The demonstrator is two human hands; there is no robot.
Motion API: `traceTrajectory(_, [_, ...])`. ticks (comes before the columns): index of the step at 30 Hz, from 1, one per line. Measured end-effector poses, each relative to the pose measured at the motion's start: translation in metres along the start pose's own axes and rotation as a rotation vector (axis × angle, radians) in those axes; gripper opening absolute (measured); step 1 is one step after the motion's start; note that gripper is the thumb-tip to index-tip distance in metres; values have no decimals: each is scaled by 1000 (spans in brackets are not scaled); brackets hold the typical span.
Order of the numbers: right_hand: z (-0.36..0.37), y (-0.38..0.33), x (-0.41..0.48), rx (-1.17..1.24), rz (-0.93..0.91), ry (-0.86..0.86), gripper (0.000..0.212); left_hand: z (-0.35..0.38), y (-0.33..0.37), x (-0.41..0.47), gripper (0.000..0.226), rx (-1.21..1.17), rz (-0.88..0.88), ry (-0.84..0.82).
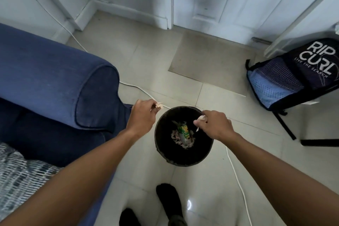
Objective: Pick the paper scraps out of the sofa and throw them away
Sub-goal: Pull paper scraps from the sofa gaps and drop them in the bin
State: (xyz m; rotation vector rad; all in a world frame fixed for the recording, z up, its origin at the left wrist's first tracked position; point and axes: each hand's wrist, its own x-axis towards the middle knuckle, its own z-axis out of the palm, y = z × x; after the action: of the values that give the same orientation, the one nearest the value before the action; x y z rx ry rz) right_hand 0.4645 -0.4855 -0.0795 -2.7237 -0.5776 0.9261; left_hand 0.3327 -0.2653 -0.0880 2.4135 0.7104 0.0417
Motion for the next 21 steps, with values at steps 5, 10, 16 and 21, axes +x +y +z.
traceTrajectory(5, [1, 2, 4, -91, 52, -147, 122, 0, 0, 3, 17, -5, -24, -8])
traceTrajectory(10, [-3, 2, 10, -108, 17, -105, 123, 4, 2, 0, 17, -55, -22, -73])
traceTrajectory(16, [-5, -2, 14, -116, 3, -46, 119, 6, 2, -6, 51, 74, -76, -434])
traceTrajectory(21, [-9, -6, 14, -110, -14, -14, 118, 5, -5, -6, 105, 288, -65, -529])
